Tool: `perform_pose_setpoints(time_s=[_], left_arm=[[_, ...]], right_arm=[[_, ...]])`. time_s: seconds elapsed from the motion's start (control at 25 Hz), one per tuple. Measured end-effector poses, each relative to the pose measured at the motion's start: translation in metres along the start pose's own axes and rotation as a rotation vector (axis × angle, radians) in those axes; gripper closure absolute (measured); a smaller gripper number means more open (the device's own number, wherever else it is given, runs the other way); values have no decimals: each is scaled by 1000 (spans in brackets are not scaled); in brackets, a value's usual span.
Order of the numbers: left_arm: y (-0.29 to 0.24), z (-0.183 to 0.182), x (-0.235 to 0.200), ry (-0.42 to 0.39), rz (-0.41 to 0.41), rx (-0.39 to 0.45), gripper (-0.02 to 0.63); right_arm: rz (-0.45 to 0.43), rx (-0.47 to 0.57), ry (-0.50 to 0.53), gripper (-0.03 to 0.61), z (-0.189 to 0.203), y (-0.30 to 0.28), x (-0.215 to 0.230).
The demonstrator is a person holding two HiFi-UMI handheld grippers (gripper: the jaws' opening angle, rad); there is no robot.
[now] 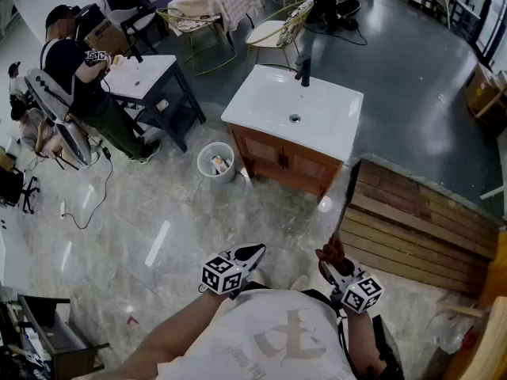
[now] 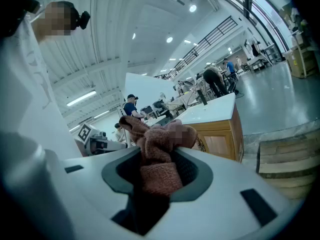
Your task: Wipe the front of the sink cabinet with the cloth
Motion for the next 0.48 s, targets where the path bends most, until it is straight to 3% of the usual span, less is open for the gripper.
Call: perform_pose_setpoints(time_s=[0.32,0.48], left_arm=[[-29,-1,2,-11,-2,-15,606],[-25,7,6,6,-15,-61,606]], right_arm=[[26,2,-4,435,-4,-3,28],[45,-29,-80,431,11,-3,28]])
Point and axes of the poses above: the fingertips, and each gripper's own axes: y backward along the fingers, x to its right, z out of its underside, the point moved 2 cm from there along y, backward along the fingers, and after that the axes turned 11 degrees about x, right-handed, at the moved point
